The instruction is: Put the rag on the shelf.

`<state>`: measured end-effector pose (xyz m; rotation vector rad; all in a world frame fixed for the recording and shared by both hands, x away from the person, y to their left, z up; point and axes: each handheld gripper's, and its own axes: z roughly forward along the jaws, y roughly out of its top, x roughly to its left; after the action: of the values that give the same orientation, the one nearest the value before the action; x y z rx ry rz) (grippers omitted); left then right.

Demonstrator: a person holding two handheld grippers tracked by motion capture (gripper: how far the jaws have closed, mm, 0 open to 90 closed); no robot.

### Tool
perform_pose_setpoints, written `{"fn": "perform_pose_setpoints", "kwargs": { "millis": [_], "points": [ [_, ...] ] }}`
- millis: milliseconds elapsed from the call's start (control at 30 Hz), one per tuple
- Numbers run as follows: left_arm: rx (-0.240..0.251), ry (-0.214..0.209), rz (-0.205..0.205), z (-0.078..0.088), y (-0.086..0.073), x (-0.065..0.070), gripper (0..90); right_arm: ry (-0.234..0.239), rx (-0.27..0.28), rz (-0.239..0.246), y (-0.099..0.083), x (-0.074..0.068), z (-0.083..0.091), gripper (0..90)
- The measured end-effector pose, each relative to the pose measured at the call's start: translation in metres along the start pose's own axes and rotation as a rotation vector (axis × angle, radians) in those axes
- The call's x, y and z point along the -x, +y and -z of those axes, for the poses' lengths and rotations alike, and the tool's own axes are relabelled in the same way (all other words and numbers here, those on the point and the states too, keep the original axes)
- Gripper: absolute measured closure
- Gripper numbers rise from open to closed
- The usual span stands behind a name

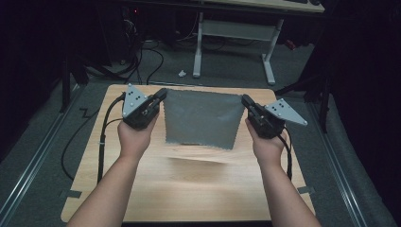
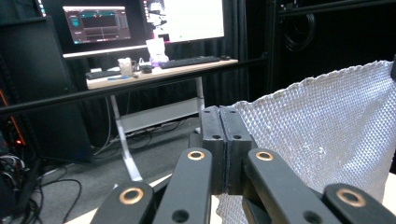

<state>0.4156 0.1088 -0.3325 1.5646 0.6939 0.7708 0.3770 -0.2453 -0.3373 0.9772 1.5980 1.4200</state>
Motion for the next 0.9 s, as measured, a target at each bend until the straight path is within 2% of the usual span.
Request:
{"fn": "perform_pose_setpoints", "kwargs": {
  "millis": [67, 233, 433, 533, 700, 800, 900],
  "points": [
    [-0.004, 0.01, -0.025, -0.004, 0.005, -0.003, 89.8, -0.006, -0.003, 0.015, 0.004, 0.002, -0.007, 90.0],
    [-0.028, 0.031, -0.045, -0.018, 0.007, -0.011, 89.8, -0.02, -0.018, 0.034, 0.009, 0.006, -0.023, 90.0],
    [-0.062, 0.041, -0.035, -0.038, 0.007, -0.02, 89.7, -0.023, -0.033, 0.022, 0.012, 0.016, -0.041, 90.0],
    [-0.092, 0.033, 0.004, -0.05, 0.004, -0.027, 89.6, -0.031, -0.042, 0.035, 0.012, 0.022, -0.051, 90.0],
    [-0.142, 0.045, 0.012, -0.066, -0.002, -0.034, 89.6, -0.05, -0.087, 0.078, 0.007, 0.026, -0.067, 90.0],
    [-0.168, 0.044, 0.024, -0.075, -0.007, -0.038, 89.5, -0.053, -0.111, 0.082, 0.005, 0.03, -0.077, 90.0],
    [-0.214, 0.038, 0.034, -0.083, -0.015, -0.042, 89.5, -0.05, -0.142, 0.08, -0.002, 0.034, -0.087, 90.0]
  ]
}}
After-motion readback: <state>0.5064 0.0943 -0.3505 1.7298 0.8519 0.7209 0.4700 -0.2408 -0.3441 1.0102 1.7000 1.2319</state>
